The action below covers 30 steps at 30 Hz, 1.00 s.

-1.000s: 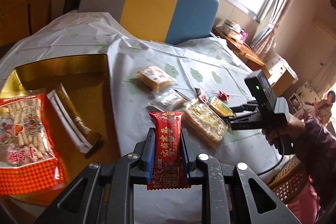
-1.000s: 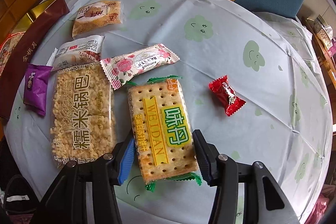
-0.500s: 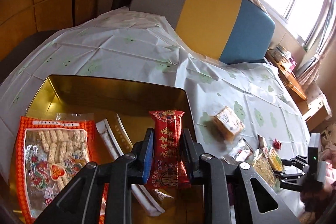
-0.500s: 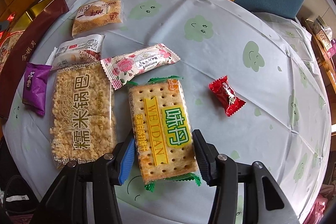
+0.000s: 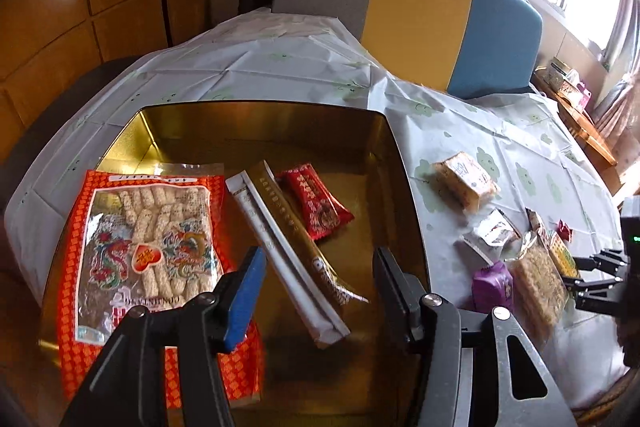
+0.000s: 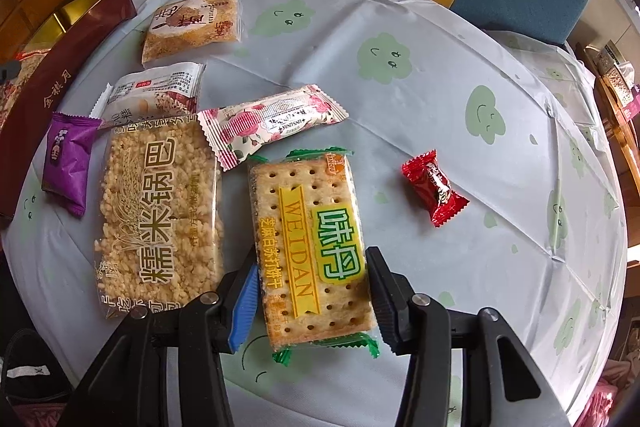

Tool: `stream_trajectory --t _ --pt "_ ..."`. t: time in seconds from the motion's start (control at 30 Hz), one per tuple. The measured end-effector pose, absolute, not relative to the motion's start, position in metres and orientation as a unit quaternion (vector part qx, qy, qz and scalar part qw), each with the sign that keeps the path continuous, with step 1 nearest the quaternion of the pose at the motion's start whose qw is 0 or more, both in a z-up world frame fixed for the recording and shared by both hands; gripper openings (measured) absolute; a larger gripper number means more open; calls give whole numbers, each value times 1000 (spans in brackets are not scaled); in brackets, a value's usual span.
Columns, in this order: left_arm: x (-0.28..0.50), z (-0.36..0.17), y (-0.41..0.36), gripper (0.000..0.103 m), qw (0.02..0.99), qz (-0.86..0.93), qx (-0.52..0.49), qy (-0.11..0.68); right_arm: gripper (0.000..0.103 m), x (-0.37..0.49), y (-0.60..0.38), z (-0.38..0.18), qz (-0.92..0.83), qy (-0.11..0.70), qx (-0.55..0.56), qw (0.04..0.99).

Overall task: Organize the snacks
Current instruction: 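Drop the candy bar into the tin with the left tool while the right grasps the cracker pack, then carry the WEIDAN cracker pack into the tin with the right tool and release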

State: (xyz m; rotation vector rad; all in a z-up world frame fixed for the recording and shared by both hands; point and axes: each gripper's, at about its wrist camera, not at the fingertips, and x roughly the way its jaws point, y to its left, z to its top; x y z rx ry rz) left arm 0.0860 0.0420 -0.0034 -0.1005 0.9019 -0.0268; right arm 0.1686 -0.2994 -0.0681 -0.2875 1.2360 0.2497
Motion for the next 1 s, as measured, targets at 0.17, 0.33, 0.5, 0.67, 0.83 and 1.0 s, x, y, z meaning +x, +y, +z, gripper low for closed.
stream_trajectory --t 0.17,0.33,0.5,0.67,0.83,1.0 --pt "60 -2 40 68 897 -21 -53 437 48 168 -299 -66 116 579 -124 797" --pt "45 -2 39 68 900 -11 -22 435 48 175 -304 -59 120 581 -85 801" --pt "39 -4 46 69 897 2 -17 442 48 178 -305 -56 124 580 -70 802" --pt "31 0 52 69 902 16 -9 432 48 179 -304 -63 116 591 -83 794" --pt "27 1 65 69 904 25 -20 427 48 181 -310 -40 84 575 -68 811" --pt "27 -1 77 69 903 39 -38 425 48 174 -288 1 92 532 -31 841"
